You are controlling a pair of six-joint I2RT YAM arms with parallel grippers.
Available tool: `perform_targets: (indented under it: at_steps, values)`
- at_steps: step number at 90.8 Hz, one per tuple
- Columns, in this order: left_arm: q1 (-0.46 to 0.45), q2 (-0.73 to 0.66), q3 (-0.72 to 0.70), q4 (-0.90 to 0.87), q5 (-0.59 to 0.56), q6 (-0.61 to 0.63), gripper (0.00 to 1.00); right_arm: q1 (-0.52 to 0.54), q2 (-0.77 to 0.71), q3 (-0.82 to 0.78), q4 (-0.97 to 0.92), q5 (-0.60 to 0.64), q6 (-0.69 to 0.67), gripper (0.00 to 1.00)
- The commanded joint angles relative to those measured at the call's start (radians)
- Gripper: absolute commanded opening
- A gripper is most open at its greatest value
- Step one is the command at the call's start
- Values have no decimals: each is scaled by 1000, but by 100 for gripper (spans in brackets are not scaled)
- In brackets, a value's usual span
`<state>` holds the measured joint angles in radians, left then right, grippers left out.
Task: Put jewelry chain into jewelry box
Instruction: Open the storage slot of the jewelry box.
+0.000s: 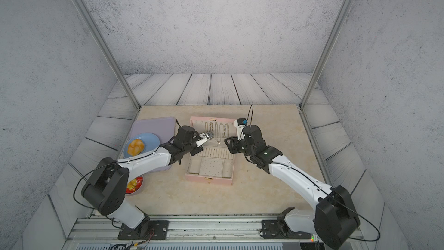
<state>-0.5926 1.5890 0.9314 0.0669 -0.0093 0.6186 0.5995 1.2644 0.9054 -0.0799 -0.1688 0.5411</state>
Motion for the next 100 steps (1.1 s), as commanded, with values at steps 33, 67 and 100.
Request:
perform_targets:
  at_steps: [33, 67, 100]
  values:
    - [-112, -95, -23, -52, 70, -170, 0, 24, -32, -41, -71, 196, 59, 28]
    - [-153, -82, -4, -77, -34, -290, 0, 86, -104, -144, -48, 348, 74, 29]
    - [-180, -130, -25, -87, -57, -341, 0, 86, 6, -120, 18, 361, 37, 30]
